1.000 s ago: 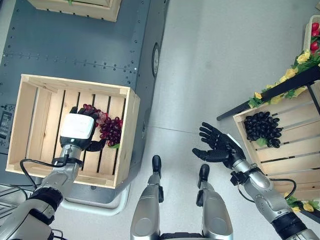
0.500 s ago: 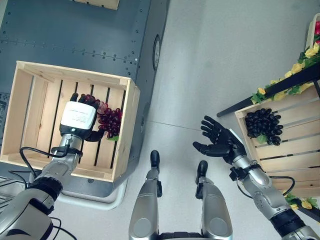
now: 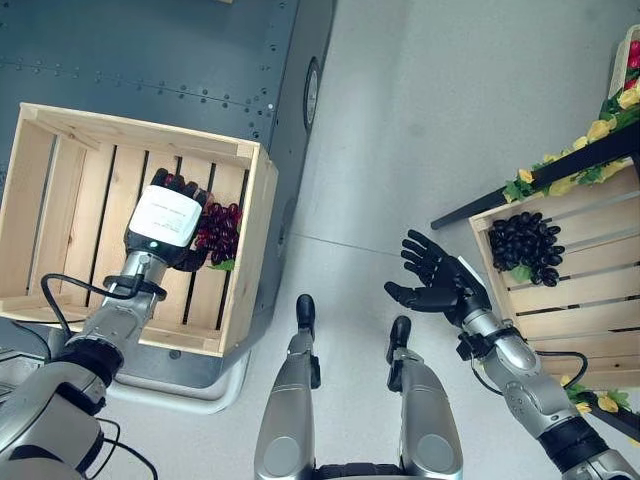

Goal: Pick up the fruits from the basket on one side to the basket on the other side

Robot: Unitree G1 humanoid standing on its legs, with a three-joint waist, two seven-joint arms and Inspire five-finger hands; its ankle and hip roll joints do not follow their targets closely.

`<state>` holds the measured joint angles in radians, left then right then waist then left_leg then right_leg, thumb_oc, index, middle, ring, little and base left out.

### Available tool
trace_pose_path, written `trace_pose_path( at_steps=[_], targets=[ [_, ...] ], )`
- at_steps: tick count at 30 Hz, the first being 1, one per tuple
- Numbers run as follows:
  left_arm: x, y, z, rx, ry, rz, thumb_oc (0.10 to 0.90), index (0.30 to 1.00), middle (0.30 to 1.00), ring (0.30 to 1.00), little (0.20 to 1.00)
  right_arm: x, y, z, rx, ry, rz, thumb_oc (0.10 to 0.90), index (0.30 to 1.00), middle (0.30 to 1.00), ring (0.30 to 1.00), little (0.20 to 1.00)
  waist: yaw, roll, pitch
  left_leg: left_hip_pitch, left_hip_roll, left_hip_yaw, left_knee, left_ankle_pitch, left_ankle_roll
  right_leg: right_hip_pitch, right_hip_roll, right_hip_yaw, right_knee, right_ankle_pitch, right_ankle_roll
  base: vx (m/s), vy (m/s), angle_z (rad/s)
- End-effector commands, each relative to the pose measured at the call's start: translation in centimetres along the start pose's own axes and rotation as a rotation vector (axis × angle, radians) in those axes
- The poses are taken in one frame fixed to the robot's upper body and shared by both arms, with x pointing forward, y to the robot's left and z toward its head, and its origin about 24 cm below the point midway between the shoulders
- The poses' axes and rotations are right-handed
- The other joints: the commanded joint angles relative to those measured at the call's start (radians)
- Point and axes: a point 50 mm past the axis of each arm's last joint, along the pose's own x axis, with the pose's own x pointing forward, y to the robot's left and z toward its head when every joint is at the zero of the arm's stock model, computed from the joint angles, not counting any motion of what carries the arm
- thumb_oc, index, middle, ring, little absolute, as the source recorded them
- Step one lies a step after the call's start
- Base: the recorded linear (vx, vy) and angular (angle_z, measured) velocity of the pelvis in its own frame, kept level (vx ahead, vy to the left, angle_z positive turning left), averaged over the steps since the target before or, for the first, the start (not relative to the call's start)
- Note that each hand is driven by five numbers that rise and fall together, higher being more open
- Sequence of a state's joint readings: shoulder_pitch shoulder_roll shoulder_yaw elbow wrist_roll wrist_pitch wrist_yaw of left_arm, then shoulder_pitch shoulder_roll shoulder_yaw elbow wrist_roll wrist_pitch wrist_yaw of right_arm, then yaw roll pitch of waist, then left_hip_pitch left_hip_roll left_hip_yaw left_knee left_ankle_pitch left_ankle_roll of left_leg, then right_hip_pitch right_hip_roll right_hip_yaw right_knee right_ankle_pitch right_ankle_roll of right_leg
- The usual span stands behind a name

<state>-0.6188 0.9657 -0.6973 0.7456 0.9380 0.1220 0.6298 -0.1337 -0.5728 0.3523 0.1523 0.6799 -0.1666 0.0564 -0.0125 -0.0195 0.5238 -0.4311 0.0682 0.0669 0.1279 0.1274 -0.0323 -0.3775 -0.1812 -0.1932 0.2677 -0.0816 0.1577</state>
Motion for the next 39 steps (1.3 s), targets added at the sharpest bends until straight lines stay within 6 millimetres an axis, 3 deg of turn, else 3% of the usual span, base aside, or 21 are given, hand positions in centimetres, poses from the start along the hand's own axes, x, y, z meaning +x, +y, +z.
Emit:
trace_pose_path(
  at_steps=[1, 6, 9, 23, 27, 33, 34, 36, 39],
  targets=[
    [3.2, 4.6, -1.1, 0.005, 0.014, 0.263, 0.800, 0.900, 0.900, 0.900, 0.900, 0.8, 1.7, 4.5, 0.041, -0.251, 0.071, 0.800, 0.900, 0.900, 0.900, 0.900, -0.023, -0.041, -0.004, -0.008, -0.077, 0.098, 0.122, -0.124, 0.025, -0.064, 0.077, 0.009, -0.024, 0.107, -0.019, 0.00, 0.000, 0.00],
    [3.7, 6.0, -0.3, 0.008, -0.051, 0.402, 0.800, 0.900, 0.900, 0.900, 0.900, 1.0, 2.1, 4.4, 0.047, -0.254, 0.079, 0.800, 0.900, 0.900, 0.900, 0.900, -0.024, -0.045, -0.004, -0.010, -0.074, 0.099, 0.115, -0.124, 0.023, -0.071, 0.076, 0.008, -0.024, 0.110, -0.016, 0.00, 0.000, 0.00],
    [4.1, 6.3, 0.4, -0.007, -0.092, 0.397, 0.800, 0.900, 0.900, 0.900, 0.900, 1.1, 2.3, 4.3, 0.049, -0.254, 0.081, 0.800, 0.900, 0.900, 0.900, 0.900, -0.025, -0.049, -0.004, -0.011, -0.073, 0.098, 0.115, -0.124, 0.022, -0.073, 0.076, 0.009, -0.024, 0.112, -0.014, 0.00, 0.000, 0.00],
    [4.8, 4.1, 1.7, -0.060, -0.118, 0.046, 0.800, 0.900, 0.900, 0.900, 0.900, 1.9, 3.0, 4.7, 0.055, -0.263, 0.091, 0.800, 0.900, 0.900, 0.900, 0.900, -0.032, -0.061, -0.004, -0.016, -0.067, 0.101, 0.117, -0.127, 0.021, -0.079, 0.076, 0.001, -0.026, 0.116, -0.012, 0.00, 0.000, 0.00],
    [4.8, 3.2, 1.5, -0.096, -0.048, -0.052, 0.800, 0.900, 0.900, 0.900, 0.900, 2.0, 3.2, 4.8, 0.057, -0.269, 0.087, 0.800, 0.900, 0.900, 0.900, 0.900, -0.034, -0.065, -0.004, -0.019, -0.068, 0.102, 0.116, -0.128, 0.023, -0.086, 0.076, -0.001, -0.025, 0.120, -0.010, 0.00, 0.000, 0.00],
    [4.6, 2.5, 0.7, -0.171, 0.099, -0.067, 0.800, 0.900, 0.900, 0.900, 0.900, 2.2, 3.4, 4.8, 0.065, -0.273, 0.092, 0.800, 0.900, 0.900, 0.900, 0.900, -0.029, -0.073, -0.004, -0.014, -0.067, 0.102, 0.112, -0.128, 0.025, -0.082, 0.074, -0.007, -0.026, 0.122, -0.009, 0.00, 0.000, 0.00],
    [4.4, 2.3, 0.4, -0.194, 0.128, -0.070, 0.773, 0.860, 0.860, 0.860, 0.860, 2.2, 3.4, 4.7, 0.067, -0.273, 0.090, 0.800, 0.900, 0.900, 0.900, 0.900, -0.028, -0.074, -0.004, -0.014, -0.067, 0.101, 0.112, -0.128, 0.024, -0.081, 0.074, -0.009, -0.025, 0.121, -0.009, 0.00, 0.000, 0.00],
    [4.5, 2.2, 0.3, -0.216, 0.155, -0.063, 0.411, 0.316, 0.316, 0.316, 0.316, 2.3, 3.6, 4.9, 0.071, -0.276, 0.089, 0.800, 0.900, 0.900, 0.900, 0.900, -0.025, -0.077, -0.004, -0.017, -0.067, 0.096, 0.111, -0.123, 0.023, -0.082, 0.073, -0.012, -0.025, 0.123, -0.011, 0.00, 0.000, 0.00],
    [4.4, 2.0, 0.5, -0.230, 0.161, -0.057, 0.400, 0.300, 0.300, 0.300, 0.300, 2.4, 3.7, 4.8, 0.075, -0.278, 0.090, 0.800, 0.900, 0.900, 0.900, 0.900, -0.022, -0.078, -0.004, -0.017, -0.069, 0.092, 0.113, -0.127, 0.022, -0.083, 0.072, -0.016, -0.018, 0.119, -0.011, 0.00, 0.000, 0.00]
  ],
)
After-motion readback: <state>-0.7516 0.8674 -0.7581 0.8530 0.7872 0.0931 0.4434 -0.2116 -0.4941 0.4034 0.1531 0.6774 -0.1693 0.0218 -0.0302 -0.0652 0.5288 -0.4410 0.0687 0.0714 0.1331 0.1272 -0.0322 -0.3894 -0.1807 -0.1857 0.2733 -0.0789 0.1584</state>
